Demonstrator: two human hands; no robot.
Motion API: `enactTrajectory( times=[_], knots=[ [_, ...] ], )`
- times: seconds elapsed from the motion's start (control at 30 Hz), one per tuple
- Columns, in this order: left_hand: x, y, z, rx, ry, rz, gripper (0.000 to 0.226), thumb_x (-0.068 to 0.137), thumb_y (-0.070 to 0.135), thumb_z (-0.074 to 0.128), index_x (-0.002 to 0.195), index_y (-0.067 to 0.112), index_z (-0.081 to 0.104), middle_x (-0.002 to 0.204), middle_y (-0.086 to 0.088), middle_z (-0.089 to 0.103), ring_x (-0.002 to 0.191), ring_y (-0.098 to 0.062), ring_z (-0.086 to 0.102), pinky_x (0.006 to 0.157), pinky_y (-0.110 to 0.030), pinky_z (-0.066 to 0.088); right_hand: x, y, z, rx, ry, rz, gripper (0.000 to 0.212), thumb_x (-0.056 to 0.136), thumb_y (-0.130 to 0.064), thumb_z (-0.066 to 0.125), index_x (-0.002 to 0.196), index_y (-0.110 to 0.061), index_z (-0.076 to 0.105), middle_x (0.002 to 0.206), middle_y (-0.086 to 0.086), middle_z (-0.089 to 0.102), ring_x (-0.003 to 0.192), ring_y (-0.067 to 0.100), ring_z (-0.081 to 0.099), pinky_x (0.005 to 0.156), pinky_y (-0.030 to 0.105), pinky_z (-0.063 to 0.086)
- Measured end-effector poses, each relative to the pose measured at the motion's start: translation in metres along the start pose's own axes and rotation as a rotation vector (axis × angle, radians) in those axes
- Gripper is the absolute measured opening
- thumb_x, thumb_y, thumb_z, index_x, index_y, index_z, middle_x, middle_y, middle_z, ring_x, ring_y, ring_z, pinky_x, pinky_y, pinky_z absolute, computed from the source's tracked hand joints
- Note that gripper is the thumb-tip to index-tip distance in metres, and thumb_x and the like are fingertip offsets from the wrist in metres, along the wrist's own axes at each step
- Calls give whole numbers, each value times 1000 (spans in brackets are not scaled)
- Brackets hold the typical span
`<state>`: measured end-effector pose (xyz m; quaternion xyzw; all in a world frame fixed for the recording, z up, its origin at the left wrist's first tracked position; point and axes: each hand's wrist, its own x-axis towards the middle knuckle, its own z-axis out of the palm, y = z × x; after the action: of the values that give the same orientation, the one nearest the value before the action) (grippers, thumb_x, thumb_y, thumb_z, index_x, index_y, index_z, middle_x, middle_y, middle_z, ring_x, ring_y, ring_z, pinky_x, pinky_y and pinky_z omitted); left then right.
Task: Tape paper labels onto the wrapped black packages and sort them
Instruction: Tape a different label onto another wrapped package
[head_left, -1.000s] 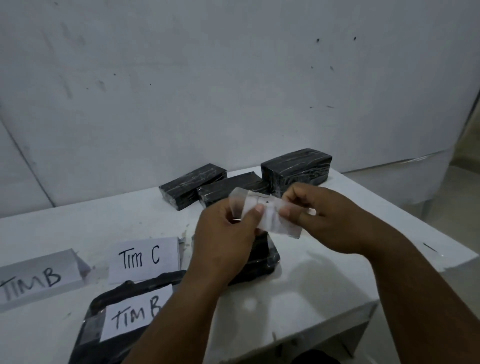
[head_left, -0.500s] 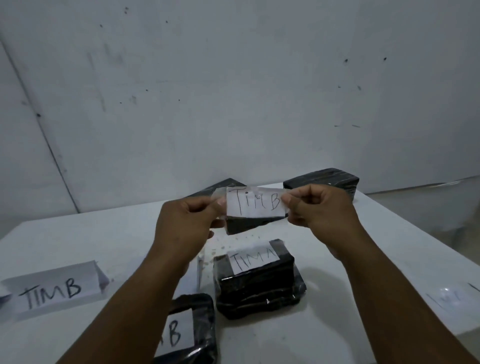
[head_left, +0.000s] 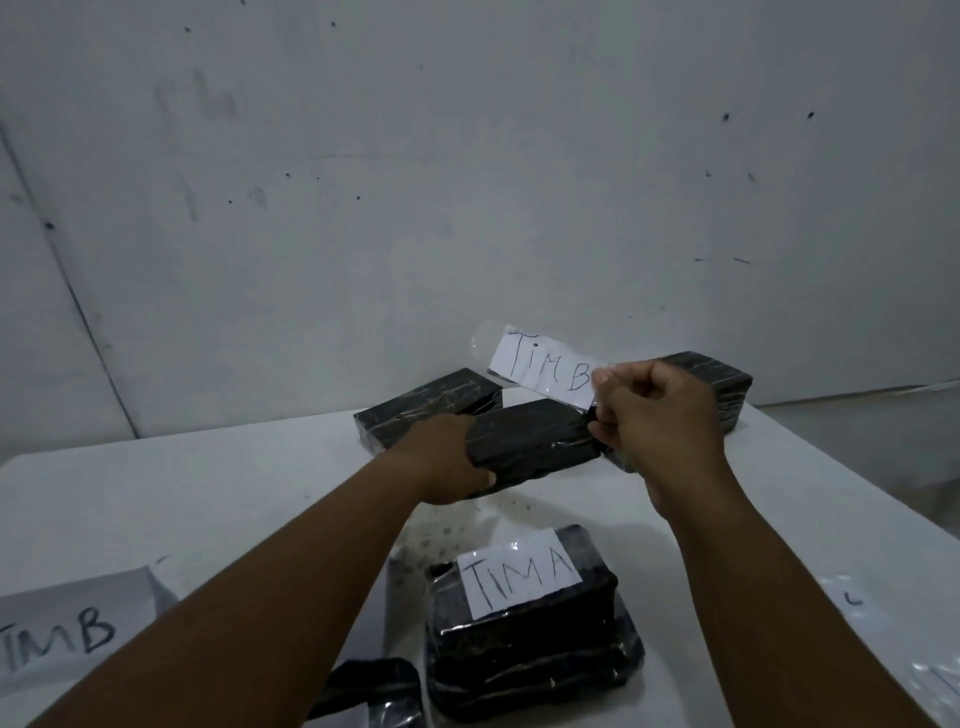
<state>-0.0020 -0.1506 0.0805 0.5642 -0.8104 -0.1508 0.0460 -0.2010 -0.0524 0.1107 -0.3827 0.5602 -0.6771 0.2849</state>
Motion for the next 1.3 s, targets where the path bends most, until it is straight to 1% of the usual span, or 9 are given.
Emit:
enactTrajectory(
  times=[0.13, 0.27, 0.33, 0.5, 0.63, 0.87, 1.03, 1.17, 1.3],
  knots=[
    [24, -6, 15, 119, -118, -40, 76, 82, 55, 75, 145, 24, 44, 147, -9, 47, 129, -29, 48, 110, -46, 44, 4, 5, -5, 0, -3, 7, 8, 92, -21, 75, 92, -14, 71, 76, 4, 72, 67, 12, 68, 74, 41, 65],
    [32, -8, 18, 114, -76, -26, 66, 81, 52, 77, 133, 24, 49, 129, -5, 59, 113, -24, 57, 99, -41, 51, 7, 9, -8, -7, -3, 13, 6, 93, -20, 74, 91, -15, 71, 81, 10, 73, 68, 13, 67, 71, 37, 65],
    [33, -8, 16, 158, -37, -16, 72, 78, 57, 78, 133, 23, 48, 128, -4, 58, 113, -24, 57, 97, -40, 52, 7, 10, -8, -10, -8, 18, 6, 93, -20, 74, 91, -15, 71, 80, 10, 72, 68, 14, 66, 72, 38, 65],
    [32, -7, 19, 216, 11, -71, 98, 61, 86, 68, 137, 26, 52, 137, -8, 54, 126, -30, 51, 102, -49, 49, 3, 10, 0, 13, -33, 39, 7, 92, -20, 74, 92, -14, 71, 80, 10, 71, 72, 17, 67, 75, 43, 65],
    [30, -5, 29, 163, 9, -109, 106, 63, 82, 72, 147, 25, 38, 153, -15, 32, 144, -40, 24, 113, -58, 36, -2, 9, 7, 8, -62, 22, 7, 92, -20, 74, 94, -14, 71, 77, 6, 70, 69, 14, 66, 75, 43, 65],
    [29, -3, 35, -98, 27, -200, 118, 58, 57, 90, 148, 14, 27, 144, -13, 41, 128, -32, 48, 101, -44, 48, -13, 12, 14, -60, -73, 5, 6, 92, -21, 74, 91, -16, 72, 73, 1, 73, 61, 7, 67, 71, 41, 65],
    [26, -7, 27, -138, 13, -220, 109, 49, 70, 84, 134, 12, 47, 132, -10, 46, 109, -25, 52, 83, -33, 48, -20, 9, 15, -54, -77, 14, 6, 92, -22, 74, 91, -16, 73, 71, -2, 72, 63, 7, 67, 70, 36, 65],
    [11, -17, 7, -169, 94, -129, 121, 22, 79, 73, 125, 18, 58, 124, -6, 56, 105, -24, 58, 90, -41, 58, -31, -7, 17, -3, -86, 6, 7, 92, -21, 73, 92, -14, 72, 70, -2, 71, 62, 7, 66, 71, 36, 66],
    [-36, -26, -32, -266, 212, -89, 116, 26, 71, 81, 127, 20, 55, 118, -2, 53, 102, -22, 58, 87, -39, 59, -49, -28, 24, 38, -100, -16, 8, 91, -21, 75, 89, -14, 72, 71, -1, 72, 66, 11, 67, 76, 43, 65]
  ],
)
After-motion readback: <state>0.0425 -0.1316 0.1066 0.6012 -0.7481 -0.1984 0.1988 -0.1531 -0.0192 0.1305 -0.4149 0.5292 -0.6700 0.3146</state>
